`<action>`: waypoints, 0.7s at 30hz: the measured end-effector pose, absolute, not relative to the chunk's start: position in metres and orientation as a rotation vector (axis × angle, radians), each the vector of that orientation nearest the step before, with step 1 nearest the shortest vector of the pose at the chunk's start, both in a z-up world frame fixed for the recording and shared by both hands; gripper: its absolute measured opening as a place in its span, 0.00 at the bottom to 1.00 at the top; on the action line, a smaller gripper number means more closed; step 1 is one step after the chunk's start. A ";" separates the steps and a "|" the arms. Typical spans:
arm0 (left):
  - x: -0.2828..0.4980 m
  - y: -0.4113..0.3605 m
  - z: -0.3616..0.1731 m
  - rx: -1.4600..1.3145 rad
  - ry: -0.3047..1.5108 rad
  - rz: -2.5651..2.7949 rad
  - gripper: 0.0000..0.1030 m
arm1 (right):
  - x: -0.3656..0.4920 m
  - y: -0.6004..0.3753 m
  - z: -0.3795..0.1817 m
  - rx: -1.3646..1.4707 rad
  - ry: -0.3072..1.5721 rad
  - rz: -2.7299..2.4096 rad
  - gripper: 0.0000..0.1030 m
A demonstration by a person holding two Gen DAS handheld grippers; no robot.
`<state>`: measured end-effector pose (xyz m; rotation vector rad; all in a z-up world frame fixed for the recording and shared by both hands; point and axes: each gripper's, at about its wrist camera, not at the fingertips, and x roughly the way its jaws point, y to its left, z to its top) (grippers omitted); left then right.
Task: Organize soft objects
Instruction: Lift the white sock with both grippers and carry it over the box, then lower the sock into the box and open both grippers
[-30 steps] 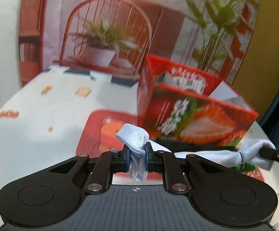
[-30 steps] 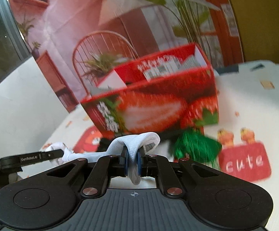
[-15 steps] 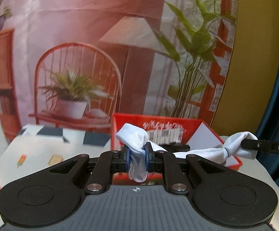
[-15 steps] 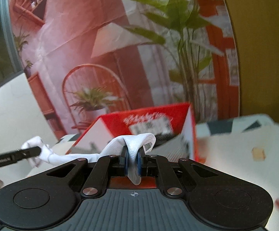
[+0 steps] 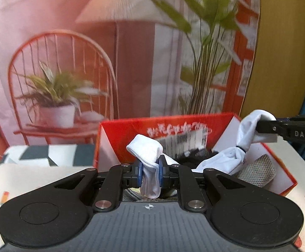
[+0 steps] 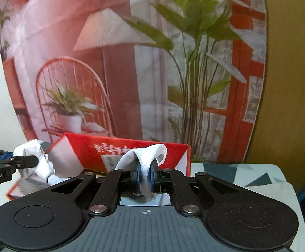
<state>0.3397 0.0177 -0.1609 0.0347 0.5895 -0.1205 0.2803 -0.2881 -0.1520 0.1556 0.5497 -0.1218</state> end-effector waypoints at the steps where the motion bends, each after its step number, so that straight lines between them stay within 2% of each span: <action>1: 0.343 0.017 -0.165 0.036 0.605 -0.120 0.15 | 0.286 -0.288 -0.156 0.147 0.562 -0.123 0.08; 16: 0.365 0.015 -0.190 0.091 0.695 -0.134 0.15 | 0.313 -0.278 -0.197 0.107 0.663 -0.096 0.08; 18: 0.366 0.017 -0.189 0.087 0.699 -0.142 0.16 | 0.311 -0.277 -0.198 0.107 0.670 -0.097 0.08; 21: 0.364 0.021 -0.184 0.076 0.693 -0.147 0.23 | 0.309 -0.275 -0.197 0.098 0.678 -0.094 0.13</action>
